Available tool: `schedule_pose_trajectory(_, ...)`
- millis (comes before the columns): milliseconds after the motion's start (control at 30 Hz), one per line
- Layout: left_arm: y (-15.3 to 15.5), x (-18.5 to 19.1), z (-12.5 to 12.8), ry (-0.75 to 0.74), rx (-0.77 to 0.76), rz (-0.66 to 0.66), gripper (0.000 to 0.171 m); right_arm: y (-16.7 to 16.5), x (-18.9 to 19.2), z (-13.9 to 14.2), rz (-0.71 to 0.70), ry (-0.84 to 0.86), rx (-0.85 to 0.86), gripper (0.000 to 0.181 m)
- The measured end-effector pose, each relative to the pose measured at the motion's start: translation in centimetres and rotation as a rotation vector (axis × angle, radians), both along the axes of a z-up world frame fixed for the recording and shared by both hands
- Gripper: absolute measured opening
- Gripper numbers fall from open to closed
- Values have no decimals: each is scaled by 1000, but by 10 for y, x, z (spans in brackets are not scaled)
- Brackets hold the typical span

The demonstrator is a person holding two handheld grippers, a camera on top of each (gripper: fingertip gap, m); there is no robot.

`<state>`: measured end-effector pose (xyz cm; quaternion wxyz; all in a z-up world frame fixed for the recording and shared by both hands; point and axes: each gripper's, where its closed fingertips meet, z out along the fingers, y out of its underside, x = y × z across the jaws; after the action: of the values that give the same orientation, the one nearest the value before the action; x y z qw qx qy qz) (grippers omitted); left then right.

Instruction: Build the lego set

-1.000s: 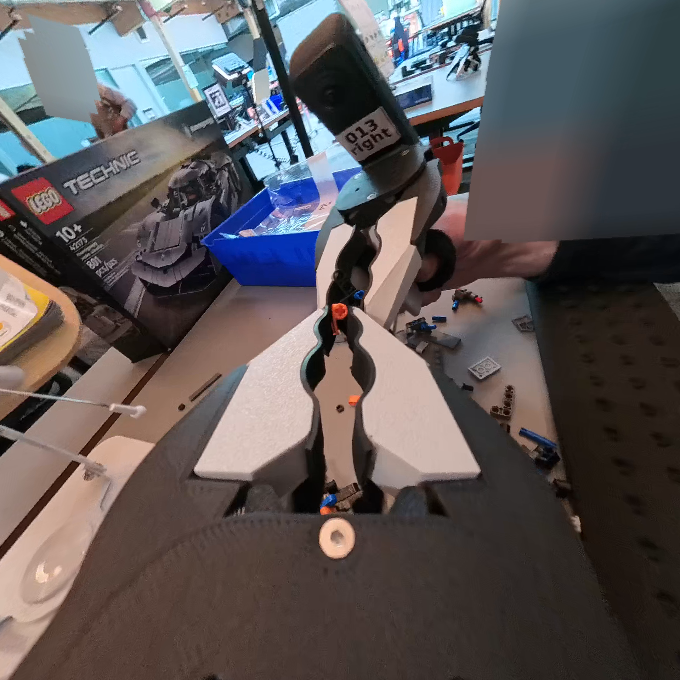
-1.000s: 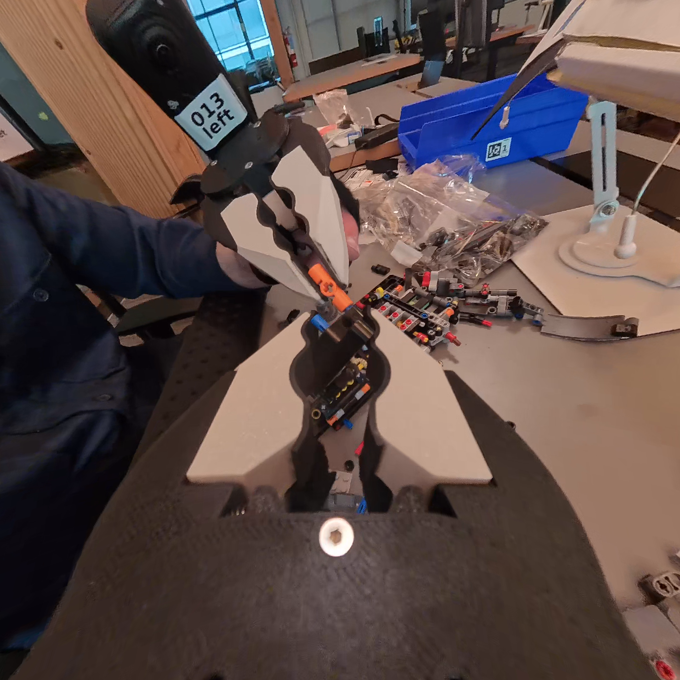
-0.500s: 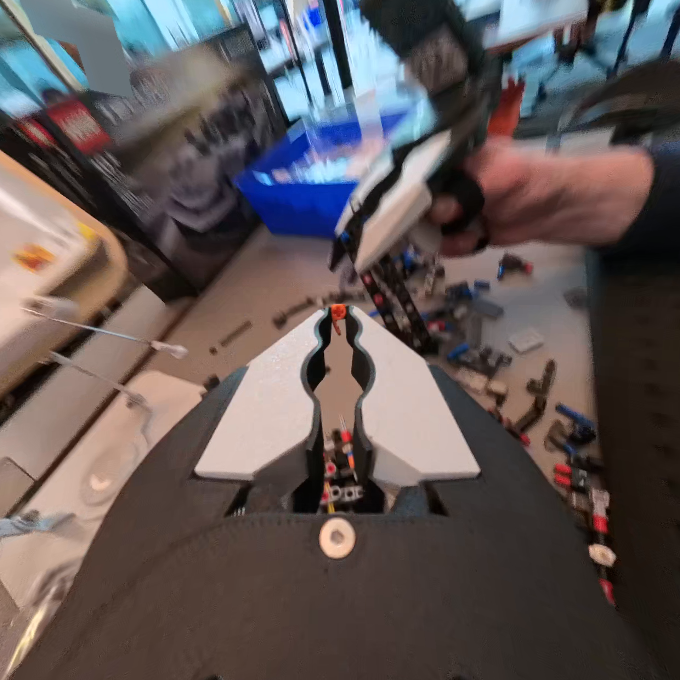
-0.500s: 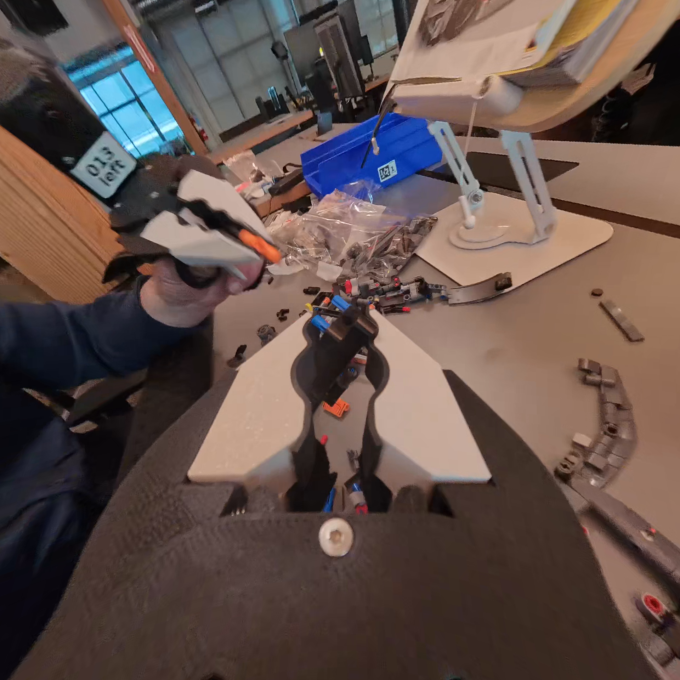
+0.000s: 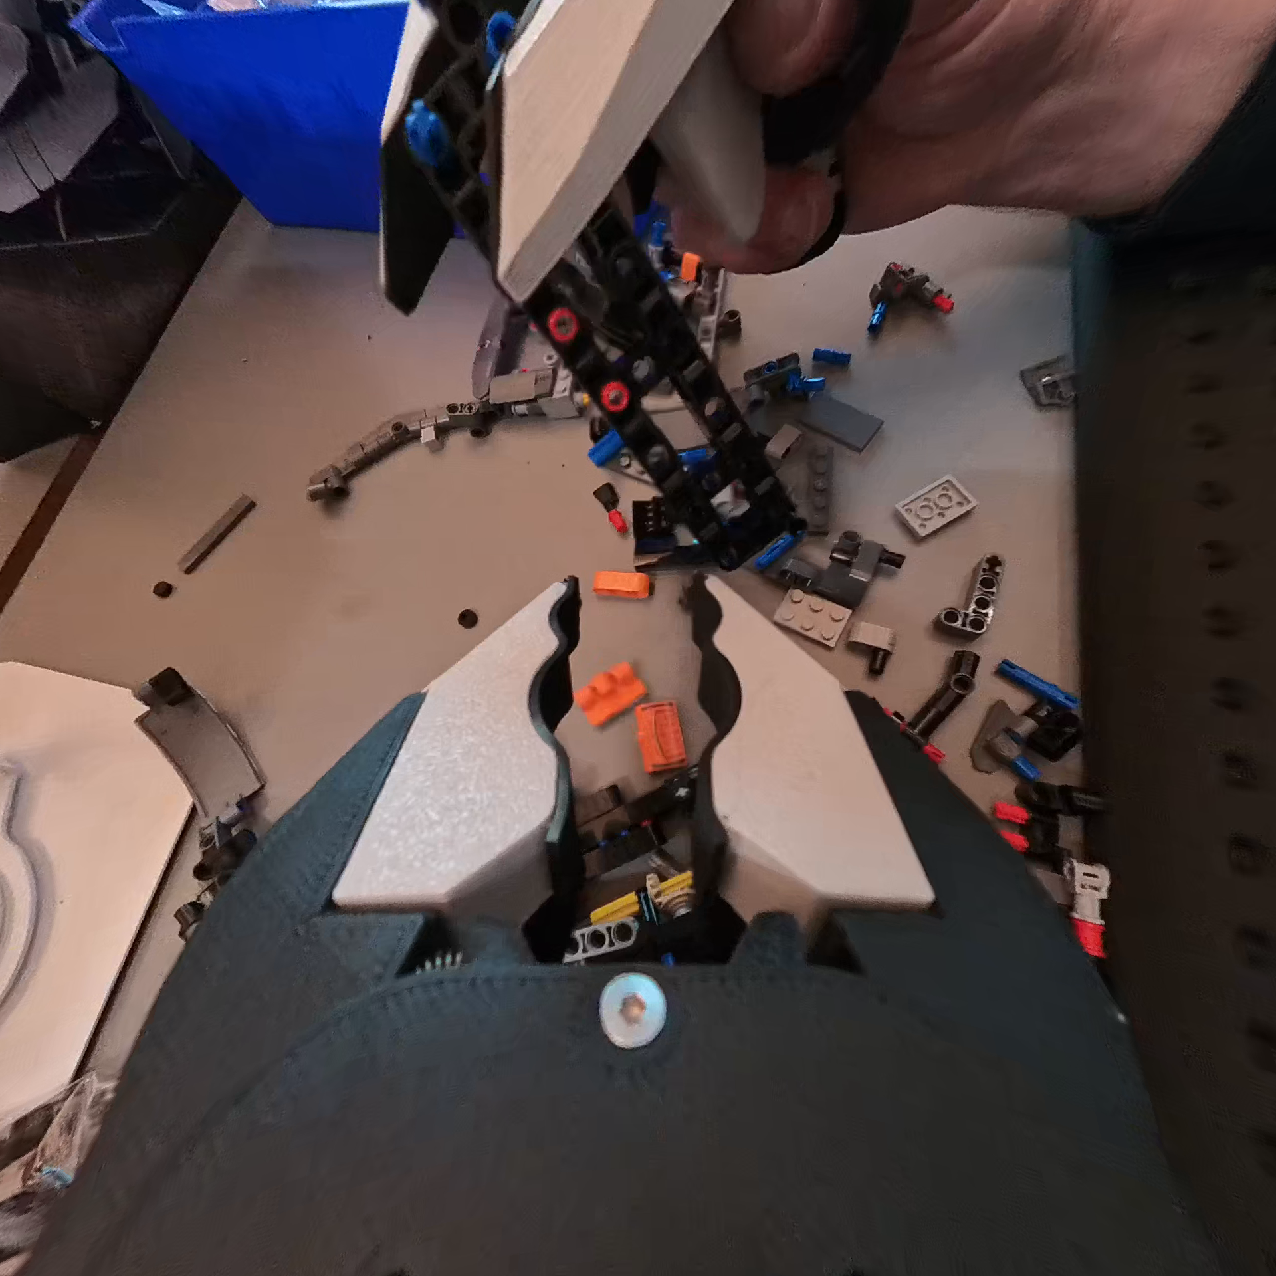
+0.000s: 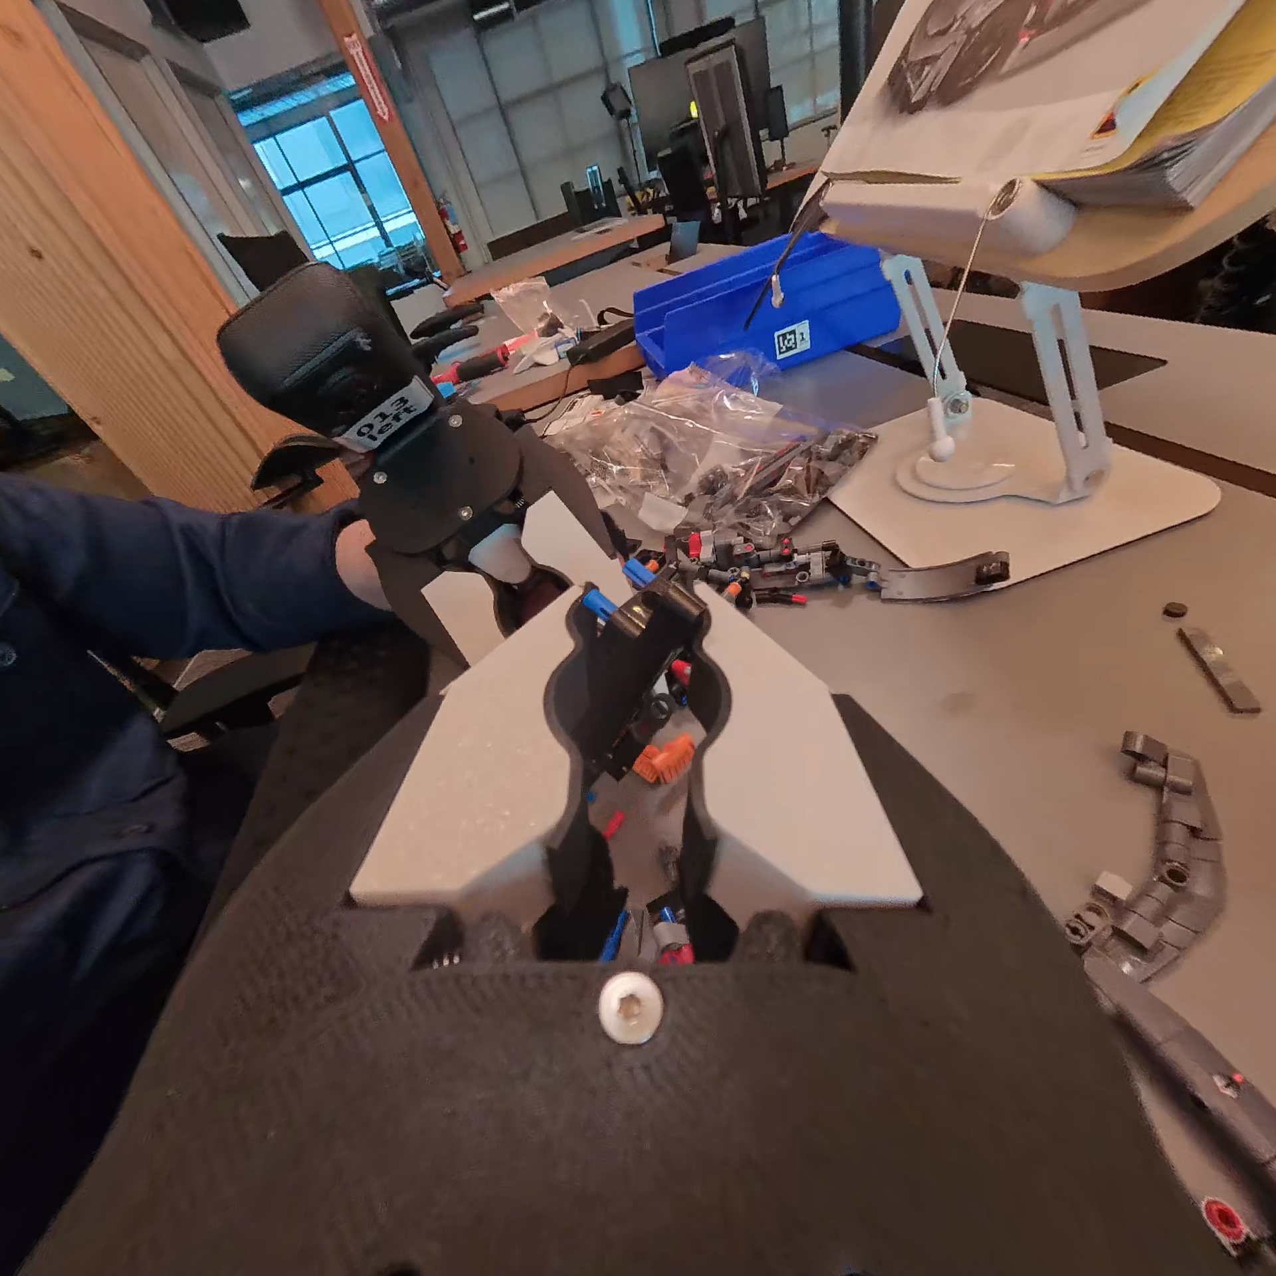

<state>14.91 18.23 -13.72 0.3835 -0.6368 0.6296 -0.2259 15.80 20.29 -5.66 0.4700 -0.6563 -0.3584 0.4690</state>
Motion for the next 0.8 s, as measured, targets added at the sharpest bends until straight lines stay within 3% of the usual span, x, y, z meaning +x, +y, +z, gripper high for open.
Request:
schedule_pose_trajectory(367,-26,15,22,-211,-286,-118,54,-12,-11,8,32,-17,115,21)
schedule_pose_trajectory(533,-22,19,18,-188,-234,-81,54,-10,-16,6,-14,-67,158,21)
schedule_pose_trajectory(633,-17,21,11,-136,-149,-51,38,-13,-25,0,-8,-102,168,21)
schedule_pose_trajectory(800,-15,21,13,-136,-133,-39,34,-16,-28,-1,-1,-115,178,23)
